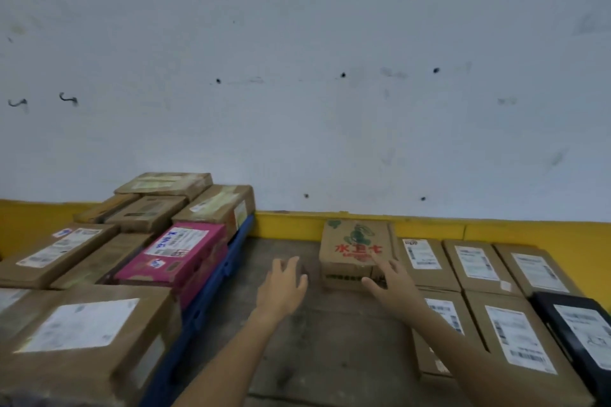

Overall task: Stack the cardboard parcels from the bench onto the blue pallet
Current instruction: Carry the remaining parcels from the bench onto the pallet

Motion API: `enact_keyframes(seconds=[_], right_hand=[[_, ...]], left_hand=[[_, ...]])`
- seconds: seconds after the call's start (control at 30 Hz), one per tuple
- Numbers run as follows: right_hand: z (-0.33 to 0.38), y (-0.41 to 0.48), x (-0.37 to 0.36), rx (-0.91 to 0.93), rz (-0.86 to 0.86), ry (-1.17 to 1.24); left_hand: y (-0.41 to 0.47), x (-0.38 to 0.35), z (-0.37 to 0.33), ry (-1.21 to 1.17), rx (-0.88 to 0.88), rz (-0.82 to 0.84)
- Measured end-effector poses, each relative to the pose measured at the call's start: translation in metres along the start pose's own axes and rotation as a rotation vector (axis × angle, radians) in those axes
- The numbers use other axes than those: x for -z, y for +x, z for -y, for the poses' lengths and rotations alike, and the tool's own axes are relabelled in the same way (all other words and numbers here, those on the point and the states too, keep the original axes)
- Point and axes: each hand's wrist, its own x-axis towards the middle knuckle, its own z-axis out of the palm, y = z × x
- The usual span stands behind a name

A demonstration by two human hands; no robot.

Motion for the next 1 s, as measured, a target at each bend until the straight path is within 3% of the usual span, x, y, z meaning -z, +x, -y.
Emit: enact_keyframes(seconds=[0.37, 0.77, 1.0], right_hand=[[-0.077, 0.056, 0.012, -0.058, 0.072, 0.04], [-0.097, 0.106, -0.022, -0.201, -0.042, 0.186], [-0.102, 0.125, -0.043, -0.261, -0.076, 0.271]], left_hand=[[0.094, -0.064, -0.033, 0.032, 0.091, 0.174], [0.241, -0.09, -0.027, 0.116, 0.088, 0.19], [0.284, -0.118, -0.022, 0.103, 0.044, 0.213]])
